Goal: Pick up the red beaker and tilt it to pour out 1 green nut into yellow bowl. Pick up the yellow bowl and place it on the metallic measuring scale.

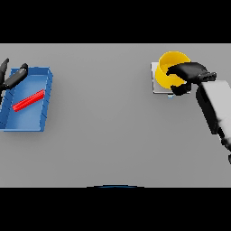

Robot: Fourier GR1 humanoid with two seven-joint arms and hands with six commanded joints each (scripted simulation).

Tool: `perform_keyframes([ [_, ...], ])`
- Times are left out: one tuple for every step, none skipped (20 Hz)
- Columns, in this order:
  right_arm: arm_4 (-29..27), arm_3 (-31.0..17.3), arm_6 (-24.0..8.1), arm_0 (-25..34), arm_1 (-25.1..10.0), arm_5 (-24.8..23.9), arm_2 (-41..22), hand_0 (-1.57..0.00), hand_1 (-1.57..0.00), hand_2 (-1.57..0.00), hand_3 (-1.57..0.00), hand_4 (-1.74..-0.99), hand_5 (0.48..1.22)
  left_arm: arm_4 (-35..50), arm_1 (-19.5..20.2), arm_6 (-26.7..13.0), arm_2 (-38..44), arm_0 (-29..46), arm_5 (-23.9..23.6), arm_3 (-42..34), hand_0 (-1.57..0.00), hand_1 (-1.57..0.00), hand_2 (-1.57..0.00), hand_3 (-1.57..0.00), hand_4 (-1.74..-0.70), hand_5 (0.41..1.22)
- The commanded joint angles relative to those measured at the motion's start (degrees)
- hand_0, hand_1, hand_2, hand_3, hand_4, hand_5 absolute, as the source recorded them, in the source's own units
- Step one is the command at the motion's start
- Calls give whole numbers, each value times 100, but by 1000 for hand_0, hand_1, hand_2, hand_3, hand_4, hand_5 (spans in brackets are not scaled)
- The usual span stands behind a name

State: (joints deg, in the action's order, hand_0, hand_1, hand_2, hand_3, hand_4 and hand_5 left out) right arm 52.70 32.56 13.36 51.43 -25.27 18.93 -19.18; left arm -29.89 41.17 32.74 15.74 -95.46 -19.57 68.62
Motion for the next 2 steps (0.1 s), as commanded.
perform_keyframes([
  [-10,34,34,-74,-45,15,-3,-49,-79,-129,-297,-1412,771,-10,39,4,-19,-61,-3,63,1,1,1,1,-720,694],
  [-13,69,16,-102,-50,40,-9,-39,-63,-103,-272,-1410,759,-3,63,47,-16,-9,4,58,1,1,1,1,-720,693],
])
